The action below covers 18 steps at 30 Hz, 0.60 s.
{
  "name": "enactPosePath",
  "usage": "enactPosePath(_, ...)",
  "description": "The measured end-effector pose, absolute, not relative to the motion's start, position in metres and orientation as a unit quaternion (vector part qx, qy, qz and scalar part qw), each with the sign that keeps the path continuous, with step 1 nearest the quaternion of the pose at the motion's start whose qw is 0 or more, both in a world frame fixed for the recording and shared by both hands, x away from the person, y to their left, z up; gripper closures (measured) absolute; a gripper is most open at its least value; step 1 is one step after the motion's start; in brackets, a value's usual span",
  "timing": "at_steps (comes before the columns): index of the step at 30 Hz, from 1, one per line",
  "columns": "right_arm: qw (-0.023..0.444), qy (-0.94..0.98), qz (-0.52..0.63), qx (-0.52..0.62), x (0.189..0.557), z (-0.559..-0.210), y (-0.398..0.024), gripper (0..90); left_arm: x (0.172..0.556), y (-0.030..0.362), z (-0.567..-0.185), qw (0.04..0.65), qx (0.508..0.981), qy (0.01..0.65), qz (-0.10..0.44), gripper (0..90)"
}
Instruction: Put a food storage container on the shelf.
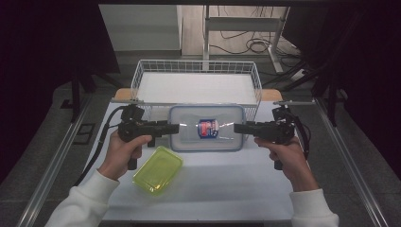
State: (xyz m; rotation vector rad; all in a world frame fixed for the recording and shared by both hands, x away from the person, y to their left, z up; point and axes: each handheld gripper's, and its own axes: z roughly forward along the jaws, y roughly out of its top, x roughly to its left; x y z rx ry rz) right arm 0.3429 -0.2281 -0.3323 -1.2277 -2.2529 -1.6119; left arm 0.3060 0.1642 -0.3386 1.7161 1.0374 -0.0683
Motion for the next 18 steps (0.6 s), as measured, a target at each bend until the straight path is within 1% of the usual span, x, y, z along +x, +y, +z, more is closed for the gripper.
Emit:
enactPosePath(10,0.034,-0.744,-0.545,-0.385,0.355,-0.307,-0.215,47.7,0.315,0.176,-0.315,0.548,0.719,0.428,-0.008,52.1)
enactPosePath(18,0.019,-0.75,-0.544,-0.377,0.368,-0.287,-0.207,47.7,0.332,0.184,-0.303,0.558,0.715,0.421,-0.005,52.3)
